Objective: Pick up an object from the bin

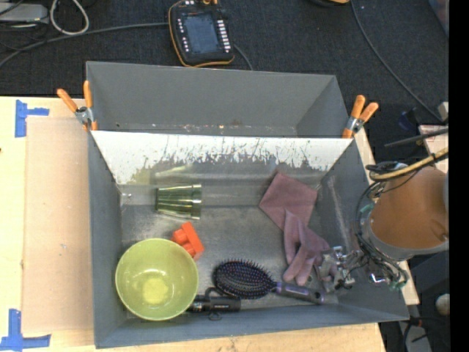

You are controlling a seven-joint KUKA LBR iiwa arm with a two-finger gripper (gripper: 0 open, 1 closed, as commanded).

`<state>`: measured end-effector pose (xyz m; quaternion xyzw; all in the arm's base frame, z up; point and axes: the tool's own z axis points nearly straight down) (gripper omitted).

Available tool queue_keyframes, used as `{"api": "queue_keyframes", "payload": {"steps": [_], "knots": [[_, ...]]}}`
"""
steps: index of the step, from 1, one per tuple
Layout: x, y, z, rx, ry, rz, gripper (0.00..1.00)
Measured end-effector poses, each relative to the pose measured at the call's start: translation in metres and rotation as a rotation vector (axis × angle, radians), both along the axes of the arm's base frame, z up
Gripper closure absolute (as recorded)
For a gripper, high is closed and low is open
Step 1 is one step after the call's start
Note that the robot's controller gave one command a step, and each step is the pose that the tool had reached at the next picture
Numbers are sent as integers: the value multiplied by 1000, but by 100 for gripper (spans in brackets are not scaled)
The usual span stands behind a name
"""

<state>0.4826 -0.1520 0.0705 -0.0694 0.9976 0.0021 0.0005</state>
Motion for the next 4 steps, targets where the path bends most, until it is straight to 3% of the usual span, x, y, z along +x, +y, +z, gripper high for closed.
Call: {"api": "queue_keyframes", "payload": {"steps": [1, 2, 3, 4], "knots": [[-5, 3, 0, -2, -9, 33, 100], [-6, -5, 0, 2, -7, 59, 100], [-5, 17, 112, -1, -13, 42, 100], [-6, -2, 13, 3, -2, 101, 100]]}}
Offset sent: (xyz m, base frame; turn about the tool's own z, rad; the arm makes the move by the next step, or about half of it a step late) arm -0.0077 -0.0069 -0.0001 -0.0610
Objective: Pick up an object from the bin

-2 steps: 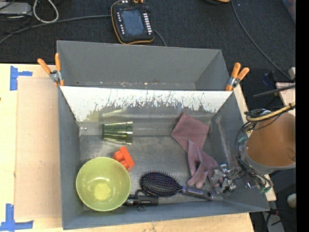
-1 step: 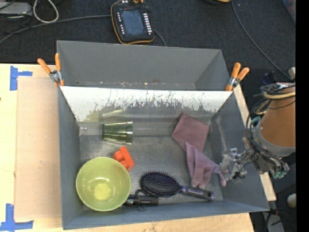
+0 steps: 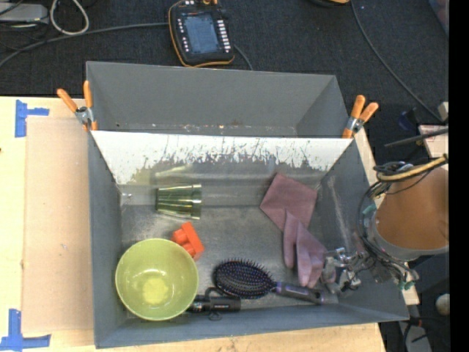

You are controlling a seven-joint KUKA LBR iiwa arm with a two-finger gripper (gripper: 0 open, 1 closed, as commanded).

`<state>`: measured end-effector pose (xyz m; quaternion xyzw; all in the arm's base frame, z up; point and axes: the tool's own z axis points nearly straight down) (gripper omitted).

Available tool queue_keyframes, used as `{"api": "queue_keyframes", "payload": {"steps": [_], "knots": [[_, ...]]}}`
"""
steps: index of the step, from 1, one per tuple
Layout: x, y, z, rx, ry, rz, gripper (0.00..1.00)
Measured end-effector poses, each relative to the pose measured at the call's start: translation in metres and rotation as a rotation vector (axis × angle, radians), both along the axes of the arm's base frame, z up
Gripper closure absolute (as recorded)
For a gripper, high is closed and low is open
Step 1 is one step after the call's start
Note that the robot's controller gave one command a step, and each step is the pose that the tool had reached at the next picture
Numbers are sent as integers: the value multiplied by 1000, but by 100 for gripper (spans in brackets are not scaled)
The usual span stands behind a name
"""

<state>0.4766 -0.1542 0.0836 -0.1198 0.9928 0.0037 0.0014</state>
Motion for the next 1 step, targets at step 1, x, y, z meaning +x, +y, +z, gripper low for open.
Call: {"api": "queue_keyframes", "payload": {"steps": [1], "knots": [[1, 0, 3, -2, -12, -19, 100]]}}
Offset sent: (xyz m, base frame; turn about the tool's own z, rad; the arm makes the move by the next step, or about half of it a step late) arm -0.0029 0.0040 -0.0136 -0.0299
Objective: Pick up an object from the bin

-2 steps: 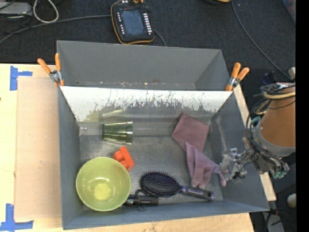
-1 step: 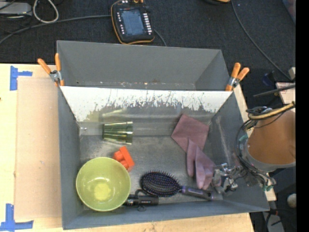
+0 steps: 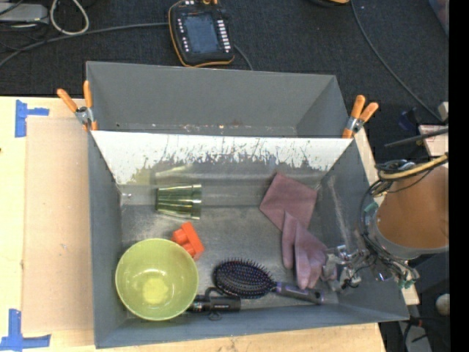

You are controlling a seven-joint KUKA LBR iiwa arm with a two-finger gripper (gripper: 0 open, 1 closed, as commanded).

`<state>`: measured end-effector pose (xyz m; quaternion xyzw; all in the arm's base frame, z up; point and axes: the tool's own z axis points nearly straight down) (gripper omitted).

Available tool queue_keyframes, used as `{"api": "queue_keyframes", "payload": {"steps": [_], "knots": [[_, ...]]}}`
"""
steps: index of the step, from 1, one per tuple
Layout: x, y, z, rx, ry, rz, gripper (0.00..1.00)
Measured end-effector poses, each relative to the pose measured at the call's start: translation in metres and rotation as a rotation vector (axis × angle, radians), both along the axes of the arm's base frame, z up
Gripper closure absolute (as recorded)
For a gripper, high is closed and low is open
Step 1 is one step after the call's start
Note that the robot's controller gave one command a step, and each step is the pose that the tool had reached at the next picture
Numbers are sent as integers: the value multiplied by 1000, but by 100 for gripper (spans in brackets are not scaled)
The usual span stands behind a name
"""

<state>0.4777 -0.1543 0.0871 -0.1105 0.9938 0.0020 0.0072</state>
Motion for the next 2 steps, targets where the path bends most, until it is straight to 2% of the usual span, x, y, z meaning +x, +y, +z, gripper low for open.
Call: {"api": "queue_keyframes", "payload": {"steps": [1, 2], "knots": [[-3, 3, -14, 3, 9, 38, 100], [5, -1, -18, 3, 6, -40, 100]]}}
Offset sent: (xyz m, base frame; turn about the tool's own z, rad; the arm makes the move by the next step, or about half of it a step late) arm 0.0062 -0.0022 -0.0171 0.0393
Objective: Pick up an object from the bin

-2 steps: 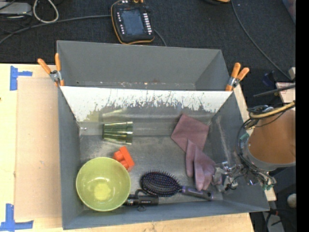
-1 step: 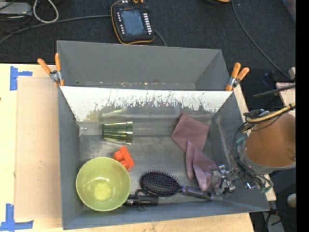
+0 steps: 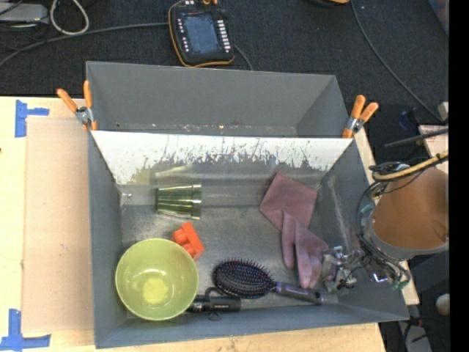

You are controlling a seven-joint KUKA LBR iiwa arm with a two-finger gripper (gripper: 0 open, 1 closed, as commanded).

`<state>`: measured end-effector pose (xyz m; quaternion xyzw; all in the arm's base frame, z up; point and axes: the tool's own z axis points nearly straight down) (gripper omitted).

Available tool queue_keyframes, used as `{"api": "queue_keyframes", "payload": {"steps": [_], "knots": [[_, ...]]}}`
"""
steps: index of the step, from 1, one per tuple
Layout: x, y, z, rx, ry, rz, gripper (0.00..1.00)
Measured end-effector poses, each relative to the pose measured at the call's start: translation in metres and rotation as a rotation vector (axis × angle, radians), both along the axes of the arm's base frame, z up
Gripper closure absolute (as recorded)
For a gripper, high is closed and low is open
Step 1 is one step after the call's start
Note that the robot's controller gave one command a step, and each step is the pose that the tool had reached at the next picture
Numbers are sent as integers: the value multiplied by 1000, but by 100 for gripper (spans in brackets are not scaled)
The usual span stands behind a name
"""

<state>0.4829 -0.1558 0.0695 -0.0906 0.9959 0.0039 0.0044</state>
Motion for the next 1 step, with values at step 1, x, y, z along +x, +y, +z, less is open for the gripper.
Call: {"api": "queue_keyframes", "payload": {"steps": [1], "knots": [[-9, 6, 1, -1, -3, 66, 100]]}}
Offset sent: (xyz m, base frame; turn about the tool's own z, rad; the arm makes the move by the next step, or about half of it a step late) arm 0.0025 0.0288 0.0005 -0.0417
